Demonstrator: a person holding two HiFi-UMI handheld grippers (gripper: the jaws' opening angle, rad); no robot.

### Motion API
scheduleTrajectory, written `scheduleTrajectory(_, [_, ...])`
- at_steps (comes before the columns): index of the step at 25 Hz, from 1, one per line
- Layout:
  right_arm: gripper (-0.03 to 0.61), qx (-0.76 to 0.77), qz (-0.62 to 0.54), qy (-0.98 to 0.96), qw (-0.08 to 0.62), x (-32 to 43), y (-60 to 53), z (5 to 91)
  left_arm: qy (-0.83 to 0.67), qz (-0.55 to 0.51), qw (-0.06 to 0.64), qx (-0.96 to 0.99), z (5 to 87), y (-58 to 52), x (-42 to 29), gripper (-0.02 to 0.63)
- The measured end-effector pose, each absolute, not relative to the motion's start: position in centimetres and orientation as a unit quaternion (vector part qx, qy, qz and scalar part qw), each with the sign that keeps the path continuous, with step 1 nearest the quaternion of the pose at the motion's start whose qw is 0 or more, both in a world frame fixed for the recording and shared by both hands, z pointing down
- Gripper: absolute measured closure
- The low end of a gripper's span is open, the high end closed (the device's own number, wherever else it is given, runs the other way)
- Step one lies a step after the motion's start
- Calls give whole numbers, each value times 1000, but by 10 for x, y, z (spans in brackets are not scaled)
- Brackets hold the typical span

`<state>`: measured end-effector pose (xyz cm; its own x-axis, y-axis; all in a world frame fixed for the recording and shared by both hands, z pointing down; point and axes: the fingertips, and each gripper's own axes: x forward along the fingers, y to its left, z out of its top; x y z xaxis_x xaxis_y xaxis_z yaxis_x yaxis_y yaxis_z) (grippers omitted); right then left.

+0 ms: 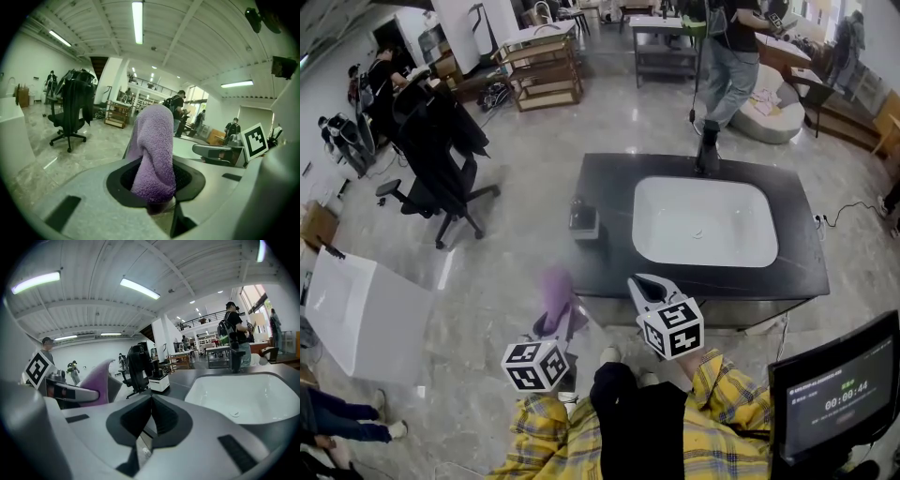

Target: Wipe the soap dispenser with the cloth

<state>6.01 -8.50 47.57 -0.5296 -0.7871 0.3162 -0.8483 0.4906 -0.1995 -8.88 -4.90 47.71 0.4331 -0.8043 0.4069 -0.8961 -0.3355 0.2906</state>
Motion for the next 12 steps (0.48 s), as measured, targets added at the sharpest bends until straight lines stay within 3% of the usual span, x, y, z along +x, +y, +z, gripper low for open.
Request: scheduleTrajectory(12, [571,468,173,-862,93,56,-78,476,-523,89,244,812,476,-41,-86,526])
